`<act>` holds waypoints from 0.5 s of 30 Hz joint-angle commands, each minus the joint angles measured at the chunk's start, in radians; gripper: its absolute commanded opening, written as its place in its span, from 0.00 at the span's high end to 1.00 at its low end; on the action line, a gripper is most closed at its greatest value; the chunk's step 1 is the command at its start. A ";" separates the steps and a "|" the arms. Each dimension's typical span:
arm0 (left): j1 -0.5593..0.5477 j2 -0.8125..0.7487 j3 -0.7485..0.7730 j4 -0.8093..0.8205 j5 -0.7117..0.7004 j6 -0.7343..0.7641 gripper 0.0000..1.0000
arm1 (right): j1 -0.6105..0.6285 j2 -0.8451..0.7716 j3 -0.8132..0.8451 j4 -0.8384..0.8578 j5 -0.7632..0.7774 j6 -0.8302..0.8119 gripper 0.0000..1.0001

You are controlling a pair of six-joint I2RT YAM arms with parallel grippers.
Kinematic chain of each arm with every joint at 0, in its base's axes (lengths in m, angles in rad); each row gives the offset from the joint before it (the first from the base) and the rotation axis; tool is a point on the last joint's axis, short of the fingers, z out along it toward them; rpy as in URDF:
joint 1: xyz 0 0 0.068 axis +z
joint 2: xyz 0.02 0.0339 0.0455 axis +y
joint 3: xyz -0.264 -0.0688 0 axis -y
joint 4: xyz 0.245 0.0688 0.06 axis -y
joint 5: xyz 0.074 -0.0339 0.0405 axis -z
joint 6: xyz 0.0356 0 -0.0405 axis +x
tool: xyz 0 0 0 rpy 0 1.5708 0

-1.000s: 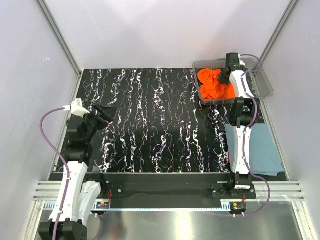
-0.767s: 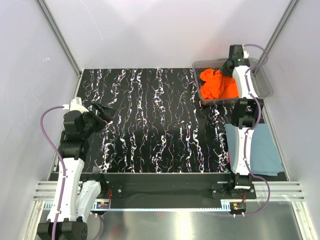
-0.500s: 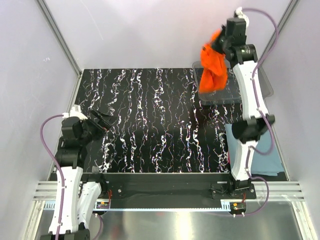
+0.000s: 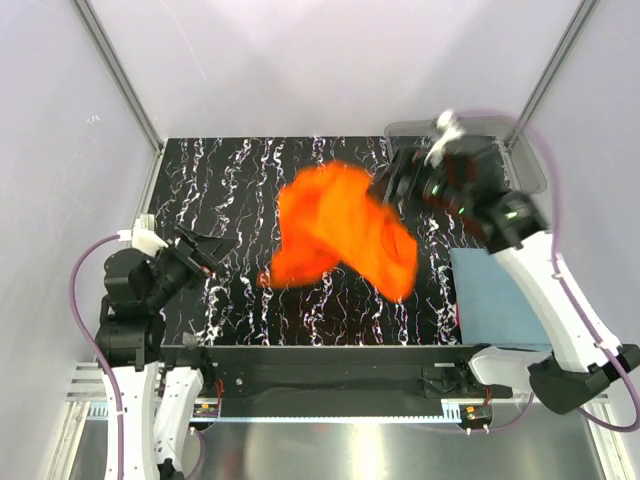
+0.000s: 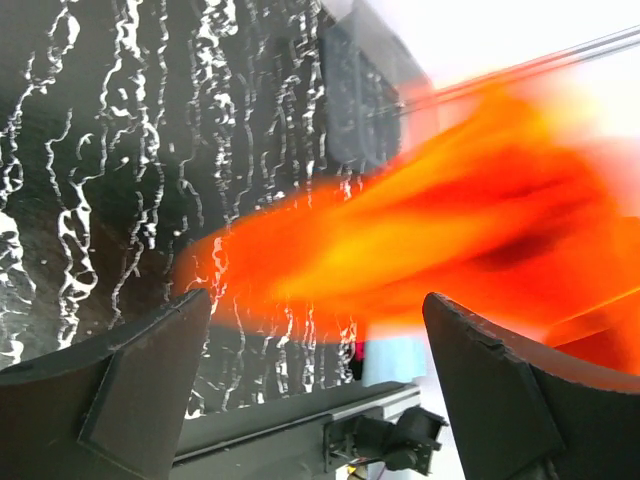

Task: Fold and stack the t-shirts
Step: Move the tshirt to the center of the board

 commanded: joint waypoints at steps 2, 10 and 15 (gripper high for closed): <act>0.004 -0.027 0.062 -0.049 0.030 -0.026 0.07 | 0.010 -0.120 -0.459 0.035 -0.169 -0.012 0.00; -0.111 0.042 -0.087 -0.086 0.098 -0.011 0.18 | 0.009 -0.326 -0.787 0.060 -0.223 0.017 0.00; -0.512 0.236 -0.136 -0.012 -0.138 -0.093 0.18 | 0.009 -0.318 -0.925 0.057 -0.161 0.161 0.13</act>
